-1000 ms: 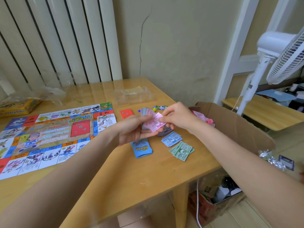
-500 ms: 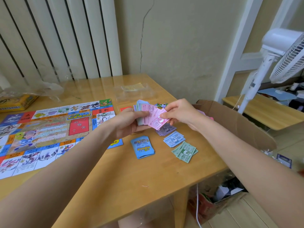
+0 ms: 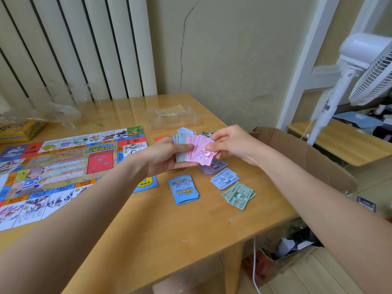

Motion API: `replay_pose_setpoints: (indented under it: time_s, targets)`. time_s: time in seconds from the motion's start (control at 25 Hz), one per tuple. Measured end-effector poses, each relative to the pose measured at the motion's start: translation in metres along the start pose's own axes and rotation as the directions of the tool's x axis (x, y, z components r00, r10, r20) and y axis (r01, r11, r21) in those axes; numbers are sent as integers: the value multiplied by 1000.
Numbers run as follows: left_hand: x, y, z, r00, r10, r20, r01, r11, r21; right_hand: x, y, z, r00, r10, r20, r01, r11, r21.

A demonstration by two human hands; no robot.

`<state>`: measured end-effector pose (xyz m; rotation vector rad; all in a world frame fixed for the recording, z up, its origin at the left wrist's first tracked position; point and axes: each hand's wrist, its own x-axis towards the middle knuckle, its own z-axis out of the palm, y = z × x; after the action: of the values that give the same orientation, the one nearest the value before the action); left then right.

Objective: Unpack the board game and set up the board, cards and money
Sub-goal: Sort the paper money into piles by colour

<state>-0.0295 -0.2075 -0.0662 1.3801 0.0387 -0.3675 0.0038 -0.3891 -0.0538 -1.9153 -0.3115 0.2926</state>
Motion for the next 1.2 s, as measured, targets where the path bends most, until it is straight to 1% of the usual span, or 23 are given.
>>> replay_pose_setpoints:
  time_s: [0.12, 0.2, 0.32, 0.36, 0.48, 0.6, 0.76, 0.84, 0.88, 0.92, 1.0, 1.04, 1.12, 1.2]
  targets:
    - [1, -2, 3, 998, 25, -56, -18, 991, 130, -1, -2, 4, 999, -13, 46, 13, 1000, 4]
    - [2, -2, 3, 998, 28, -63, -20, 992, 126, 0, -1, 4, 999, -11, 32, 10, 1000, 11]
    - [1, 0, 2, 999, 32, -24, -32, 999, 25, 2, -1, 1, 1000, 0, -6, 0, 1000, 21]
    - [1, -1, 2, 999, 46, -26, -45, 999, 23, 2, 0, 1, 1000, 0, -4, 0, 1000, 20]
    - [5, -5, 1, 991, 92, -94, -81, 991, 107, 2, 1, 4, 999, -13, 39, 13, 1000, 26]
    - [11, -7, 0, 984, 101, -144, -79, 985, 151, 2, 2, 6, 998, -28, 56, 26, 999, 38]
    - [15, -4, -2, 985, 96, -146, -86, 994, 75, 6, 4, 4, 998, -32, 51, 30, 999, 37]
    - [18, -1, -4, 975, 105, -197, -103, 994, 24, 10, 5, 3, 998, -25, 49, 23, 999, 37]
    - [20, 0, -7, 965, 114, -235, -119, 993, -8, 14, 6, 2, 999, -23, 24, 22, 998, 65]
    - [22, 1, -10, 954, 119, -274, -137, 990, -45, 18, 7, 0, 999, -15, -31, 18, 992, 121]
    - [25, 4, -19, 940, 109, -322, -150, 983, -106, 28, 10, -8, 981, 40, -187, 6, 971, 239]
    - [26, 5, -22, 939, 98, -329, -143, 983, -117, 32, 12, -11, 966, 77, -246, -9, 964, 266]
    - [27, 5, -26, 940, 80, -330, -126, 985, -118, 39, 20, -14, 948, 144, -285, -65, 961, 270]
    - [28, 5, -28, 942, 69, -329, -116, 985, -127, 43, 25, -10, 945, 187, -267, -130, 967, 219]
